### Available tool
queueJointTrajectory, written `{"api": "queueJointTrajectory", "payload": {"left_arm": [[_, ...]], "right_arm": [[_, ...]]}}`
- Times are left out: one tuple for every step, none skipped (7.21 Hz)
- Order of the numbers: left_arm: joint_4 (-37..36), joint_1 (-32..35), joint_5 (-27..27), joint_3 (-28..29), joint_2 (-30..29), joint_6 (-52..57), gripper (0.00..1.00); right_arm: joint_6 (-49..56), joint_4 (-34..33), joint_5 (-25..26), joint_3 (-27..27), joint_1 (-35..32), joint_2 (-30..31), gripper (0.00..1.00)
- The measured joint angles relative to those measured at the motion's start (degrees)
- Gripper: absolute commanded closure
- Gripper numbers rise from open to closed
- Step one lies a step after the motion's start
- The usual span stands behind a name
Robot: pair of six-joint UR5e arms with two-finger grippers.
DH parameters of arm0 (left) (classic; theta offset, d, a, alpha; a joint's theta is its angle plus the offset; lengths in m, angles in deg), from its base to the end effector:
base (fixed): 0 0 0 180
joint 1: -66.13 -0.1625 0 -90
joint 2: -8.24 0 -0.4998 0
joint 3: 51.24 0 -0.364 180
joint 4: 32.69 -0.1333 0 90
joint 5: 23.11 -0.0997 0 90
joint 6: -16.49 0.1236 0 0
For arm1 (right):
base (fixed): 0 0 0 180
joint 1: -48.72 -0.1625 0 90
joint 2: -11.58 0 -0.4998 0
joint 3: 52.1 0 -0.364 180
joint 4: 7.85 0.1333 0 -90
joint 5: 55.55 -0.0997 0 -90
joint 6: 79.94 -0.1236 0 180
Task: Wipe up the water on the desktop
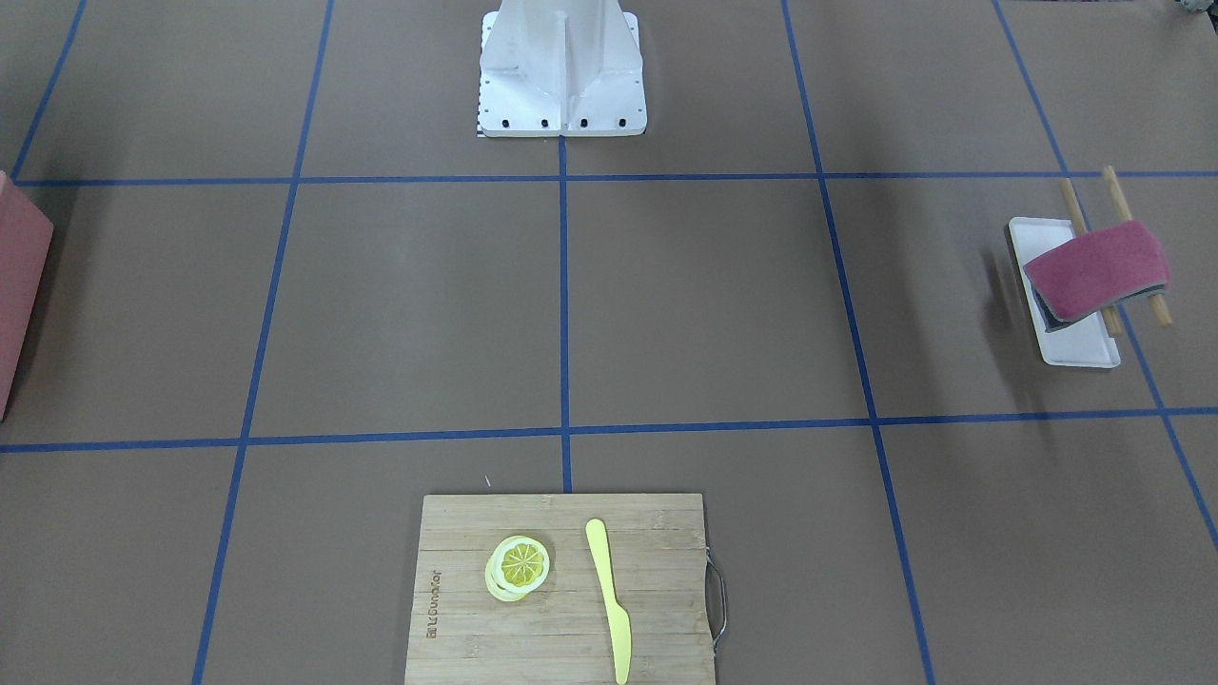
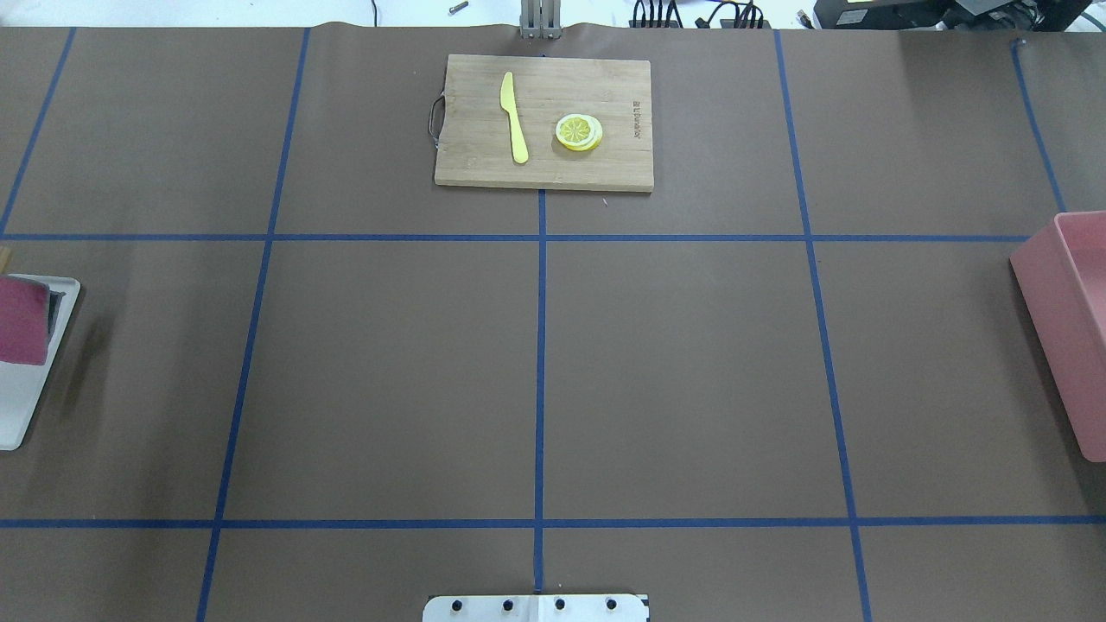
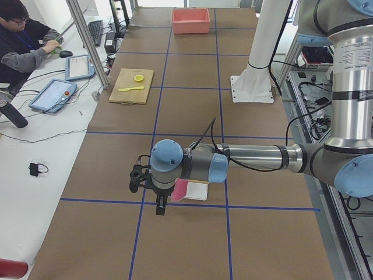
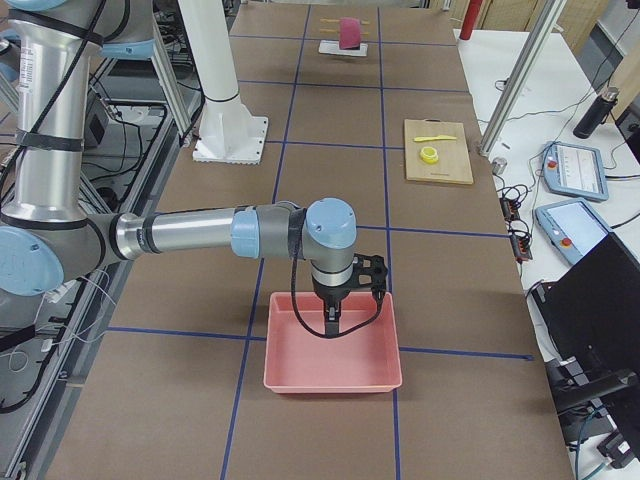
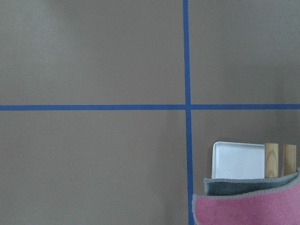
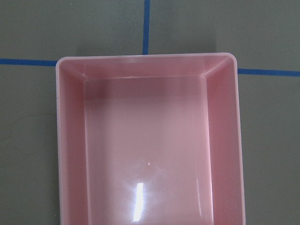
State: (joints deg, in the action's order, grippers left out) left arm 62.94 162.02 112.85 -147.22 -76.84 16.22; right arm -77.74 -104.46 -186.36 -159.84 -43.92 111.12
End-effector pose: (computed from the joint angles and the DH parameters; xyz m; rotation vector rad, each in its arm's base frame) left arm -0.0884 -0.4233 0.7274 0.1496 0.7949 -0.0548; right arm 0.0700 -0.3769 0.6942 0.0566 -0.7105 -0.0025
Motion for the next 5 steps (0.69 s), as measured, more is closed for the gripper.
{"api": "queueJointTrajectory", "payload": {"left_arm": [[0.00, 0.00, 0.02, -0.02, 0.10, 0.00, 0.01], [0.19, 0.00, 0.04, -0.11, 0.15, 0.00, 0.01], [1.14, 0.01, 0.02, -0.24, 0.19, -0.01, 0.01], [3.13, 0.02, 0.01, -0.36, 0.25, -0.16, 0.01], [5.84, 0.02, -0.02, -0.15, 0.13, -0.38, 0.01]], "right_arm": [[-0.02, 0.01, -0.11, -0.12, 0.00, 0.02, 0.00], [-0.05, 0.01, -0.42, -0.50, 0.00, 0.03, 0.00], [-0.07, 0.02, -0.62, -1.02, 0.00, -0.10, 0.00], [-0.08, 0.06, -0.67, -1.65, 0.00, -0.62, 0.00], [-0.24, 0.20, -0.59, -2.53, 0.00, -1.58, 0.00]]}}
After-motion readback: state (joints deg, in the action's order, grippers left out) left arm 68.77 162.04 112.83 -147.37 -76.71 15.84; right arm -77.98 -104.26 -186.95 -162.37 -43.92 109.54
